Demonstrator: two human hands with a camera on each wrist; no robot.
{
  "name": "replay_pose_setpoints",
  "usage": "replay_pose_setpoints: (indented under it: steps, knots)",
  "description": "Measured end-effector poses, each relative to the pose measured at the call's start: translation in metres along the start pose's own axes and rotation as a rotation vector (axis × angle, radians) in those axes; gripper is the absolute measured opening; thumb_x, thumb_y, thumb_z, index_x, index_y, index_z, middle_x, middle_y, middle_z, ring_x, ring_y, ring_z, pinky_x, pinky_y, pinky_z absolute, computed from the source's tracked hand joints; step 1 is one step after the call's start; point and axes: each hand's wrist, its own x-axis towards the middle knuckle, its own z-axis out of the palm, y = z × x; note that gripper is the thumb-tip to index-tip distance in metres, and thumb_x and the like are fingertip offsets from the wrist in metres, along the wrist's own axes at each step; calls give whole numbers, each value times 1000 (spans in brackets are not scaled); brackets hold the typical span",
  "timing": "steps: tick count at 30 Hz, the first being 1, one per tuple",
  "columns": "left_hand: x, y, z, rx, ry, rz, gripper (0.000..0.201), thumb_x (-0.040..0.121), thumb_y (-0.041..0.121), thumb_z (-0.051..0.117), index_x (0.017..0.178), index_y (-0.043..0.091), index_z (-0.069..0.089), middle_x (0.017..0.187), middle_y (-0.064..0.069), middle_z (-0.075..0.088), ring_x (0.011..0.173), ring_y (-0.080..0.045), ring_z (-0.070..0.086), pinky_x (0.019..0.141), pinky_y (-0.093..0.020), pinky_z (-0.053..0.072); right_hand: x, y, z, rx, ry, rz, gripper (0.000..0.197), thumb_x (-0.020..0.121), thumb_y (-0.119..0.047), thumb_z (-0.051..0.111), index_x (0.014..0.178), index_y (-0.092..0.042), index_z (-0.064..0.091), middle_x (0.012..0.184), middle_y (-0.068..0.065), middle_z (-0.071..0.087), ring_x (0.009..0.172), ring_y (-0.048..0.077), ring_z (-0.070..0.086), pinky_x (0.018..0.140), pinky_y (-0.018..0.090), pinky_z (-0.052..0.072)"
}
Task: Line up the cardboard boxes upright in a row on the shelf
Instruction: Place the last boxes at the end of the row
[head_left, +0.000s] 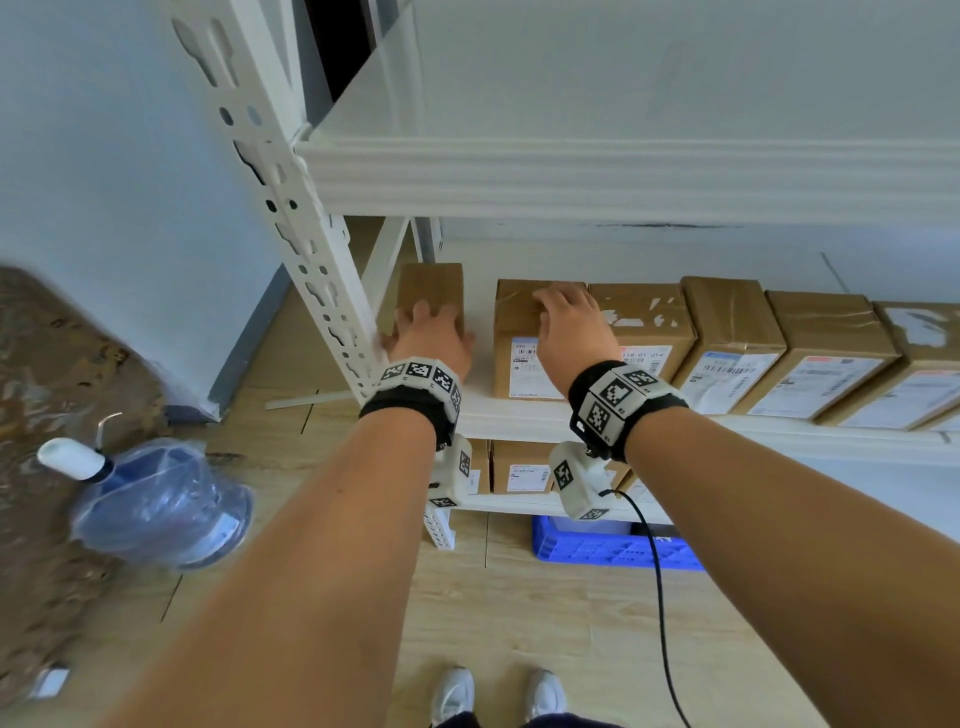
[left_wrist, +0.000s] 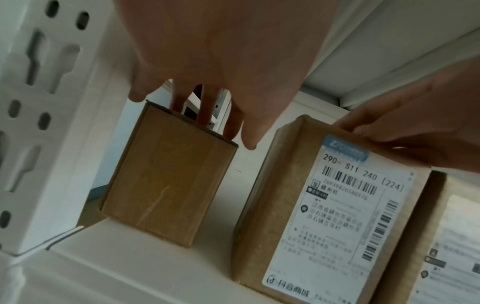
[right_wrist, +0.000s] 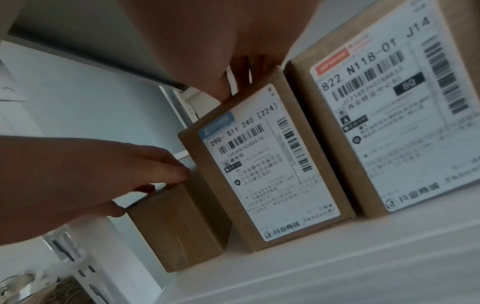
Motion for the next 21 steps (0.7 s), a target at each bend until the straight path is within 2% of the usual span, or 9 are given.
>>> replay_pose_setpoints:
  steps: [3, 6, 9, 12, 16, 18, 21]
  knots:
    - [2, 0, 0, -29, 33, 39, 43, 89, 38, 57, 127, 21, 48, 136, -9, 37, 129, -32, 36, 100, -56, 38, -2, 1, 4, -19, 48, -11, 38, 94, -6, 40, 130, -7, 51, 136, 9, 48, 131, 25, 39, 108, 38, 37]
    - [5, 0, 1, -33, 52, 38, 48, 87, 36, 61, 130, 23, 45, 139, -8, 34, 131, -30, 33, 101, -56, 37, -1, 1, 5, -23, 59, -14, 37, 95, -7, 39, 130, -7, 52, 135, 8, 49, 131, 25, 39, 107, 36, 37]
    - [2, -2, 3, -21, 75, 27, 50, 86, 34, 61, 131, 22, 43, 140, -11, 32, 130, -32, 33, 101, -54, 36, 0, 2, 5, -21, 58, -7, 36, 96, -7, 40, 130, -7, 52, 135, 8, 49, 131, 25, 39, 106, 36, 39]
    - [-4, -1, 3, 41, 85, -13, 60, 81, 41, 62, 132, 18, 40, 137, -18, 34, 122, -37, 37, 94, -48, 40, 1, 0, 6, -15, 49, -7, 36, 95, -7, 40, 130, -6, 52, 136, 9, 48, 131, 25, 38, 107, 35, 37]
    - [-15, -2, 1, 81, 19, -79, 69, 85, 49, 57, 141, 16, 33, 143, -25, 34, 126, -42, 39, 103, -49, 35, -1, -3, 3, -6, 29, 15, 40, 94, -4, 41, 132, -7, 50, 139, 9, 45, 134, 25, 35, 111, 35, 33]
    - [-23, -3, -1, 90, 14, -62, 66, 87, 51, 54, 140, 16, 36, 135, -23, 42, 122, -41, 44, 102, -49, 36, -5, -5, 1, 5, 22, 17, 43, 92, 0, 42, 133, -8, 49, 141, 8, 43, 135, 24, 33, 111, 36, 34]
    - [-39, -5, -4, 66, 77, -45, 61, 86, 55, 51, 133, 17, 44, 127, -16, 45, 115, -39, 49, 93, -46, 45, -13, -10, -2, 17, 11, 8, 49, 88, 4, 42, 135, -9, 48, 143, 8, 40, 137, 24, 31, 110, 36, 34]
